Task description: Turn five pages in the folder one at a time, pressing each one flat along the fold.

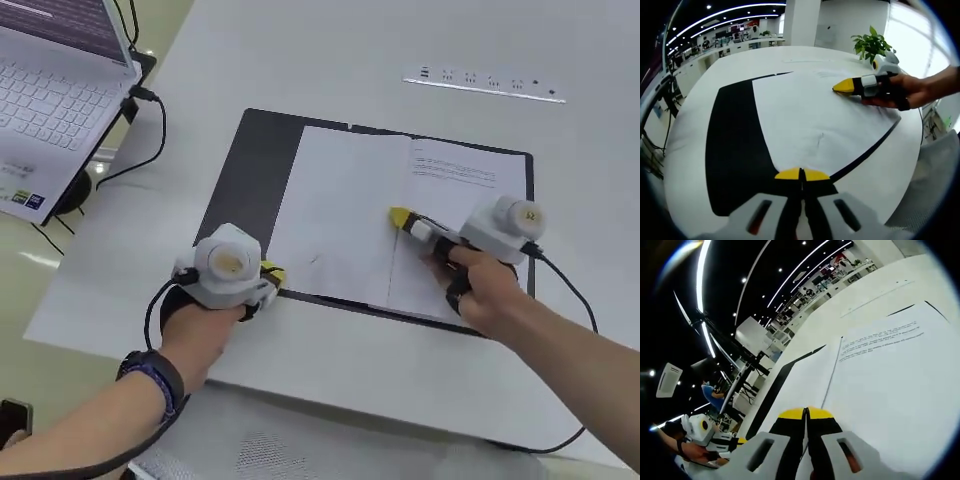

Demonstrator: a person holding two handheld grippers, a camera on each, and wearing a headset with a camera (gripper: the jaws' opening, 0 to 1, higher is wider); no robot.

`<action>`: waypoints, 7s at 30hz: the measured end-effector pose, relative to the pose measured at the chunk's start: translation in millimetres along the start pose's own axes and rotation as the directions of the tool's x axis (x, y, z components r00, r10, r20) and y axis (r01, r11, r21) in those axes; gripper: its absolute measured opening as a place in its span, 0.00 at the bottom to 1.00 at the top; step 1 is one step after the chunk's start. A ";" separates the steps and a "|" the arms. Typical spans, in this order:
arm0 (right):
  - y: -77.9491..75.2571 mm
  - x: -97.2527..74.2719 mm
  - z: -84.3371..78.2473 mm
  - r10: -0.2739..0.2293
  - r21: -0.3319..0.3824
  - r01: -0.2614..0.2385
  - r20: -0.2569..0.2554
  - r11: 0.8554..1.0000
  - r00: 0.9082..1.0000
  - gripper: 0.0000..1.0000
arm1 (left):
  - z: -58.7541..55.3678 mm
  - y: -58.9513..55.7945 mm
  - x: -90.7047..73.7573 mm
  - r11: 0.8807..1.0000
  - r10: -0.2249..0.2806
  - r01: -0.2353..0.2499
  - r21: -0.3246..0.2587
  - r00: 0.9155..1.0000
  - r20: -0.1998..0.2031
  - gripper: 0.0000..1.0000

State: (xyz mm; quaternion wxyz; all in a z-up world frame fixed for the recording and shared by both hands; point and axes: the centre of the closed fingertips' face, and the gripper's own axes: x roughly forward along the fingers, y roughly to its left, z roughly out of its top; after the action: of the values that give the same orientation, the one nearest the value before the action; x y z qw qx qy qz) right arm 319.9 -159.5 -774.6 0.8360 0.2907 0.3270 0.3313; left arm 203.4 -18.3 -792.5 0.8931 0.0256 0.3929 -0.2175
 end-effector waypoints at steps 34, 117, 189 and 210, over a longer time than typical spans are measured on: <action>-3.7 35.3 46.2 -0.016 0.020 0.014 0.097 1.000 0.995 0.00 | 0.6 1.3 -0.3 0.999 -0.015 0.015 -0.032 1.000 0.013 0.00; 20.5 -16.9 -16.1 0.015 0.058 -0.021 0.105 0.998 0.994 0.00 | 0.0 0.9 -0.7 0.999 -0.027 0.027 -0.021 1.000 0.012 0.00; 48.4 -71.4 -100.0 0.031 0.112 -0.031 -0.002 0.993 1.000 0.00 | -1.2 0.9 -3.8 0.999 -0.035 0.035 -0.031 0.999 0.008 0.00; 45.2 -94.6 -56.0 0.002 -0.135 0.000 0.012 0.991 1.000 0.31 | 28.3 -32.4 -6.9 0.987 -0.135 0.139 0.080 0.989 -0.055 0.37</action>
State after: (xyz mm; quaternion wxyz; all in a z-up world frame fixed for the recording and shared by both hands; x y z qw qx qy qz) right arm 208.5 -187.2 -743.9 0.8556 0.2355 0.2984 0.3513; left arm 205.6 -51.2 -764.0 0.8643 0.0412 0.4062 -0.2937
